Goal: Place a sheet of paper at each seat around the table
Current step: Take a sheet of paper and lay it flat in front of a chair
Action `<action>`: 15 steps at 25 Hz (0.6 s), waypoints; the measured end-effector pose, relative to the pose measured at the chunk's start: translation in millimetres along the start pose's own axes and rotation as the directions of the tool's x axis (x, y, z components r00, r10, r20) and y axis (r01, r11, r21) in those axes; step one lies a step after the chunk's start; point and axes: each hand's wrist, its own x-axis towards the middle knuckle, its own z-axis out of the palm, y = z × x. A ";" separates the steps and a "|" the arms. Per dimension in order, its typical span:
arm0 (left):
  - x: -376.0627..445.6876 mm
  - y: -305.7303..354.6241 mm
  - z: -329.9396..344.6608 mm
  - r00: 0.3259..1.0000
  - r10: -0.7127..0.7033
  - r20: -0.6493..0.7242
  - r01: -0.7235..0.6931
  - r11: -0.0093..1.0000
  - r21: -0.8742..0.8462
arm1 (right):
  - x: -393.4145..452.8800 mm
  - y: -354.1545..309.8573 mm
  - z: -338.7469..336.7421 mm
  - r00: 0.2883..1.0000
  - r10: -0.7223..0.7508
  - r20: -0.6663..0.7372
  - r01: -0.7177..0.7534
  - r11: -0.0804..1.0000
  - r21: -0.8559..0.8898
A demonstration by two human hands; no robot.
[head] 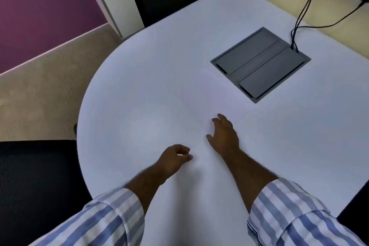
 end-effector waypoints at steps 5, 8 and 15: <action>24.4 10.6 20.0 0.997 -0.073 -0.026 0.071 0.995 -0.063 | 4.5 18.7 7.8 0.995 0.018 0.097 -0.011 0.997 -0.071; 32.1 -1.3 28.4 0.996 -0.029 -0.079 0.049 0.963 0.267 | 1.6 23.9 12.5 0.998 -0.008 0.058 0.012 0.997 -0.075; 39.5 -9.0 43.5 0.998 0.047 -0.042 -0.024 0.899 0.437 | 2.2 29.9 17.7 1.000 -0.008 -0.024 0.007 1.000 -0.016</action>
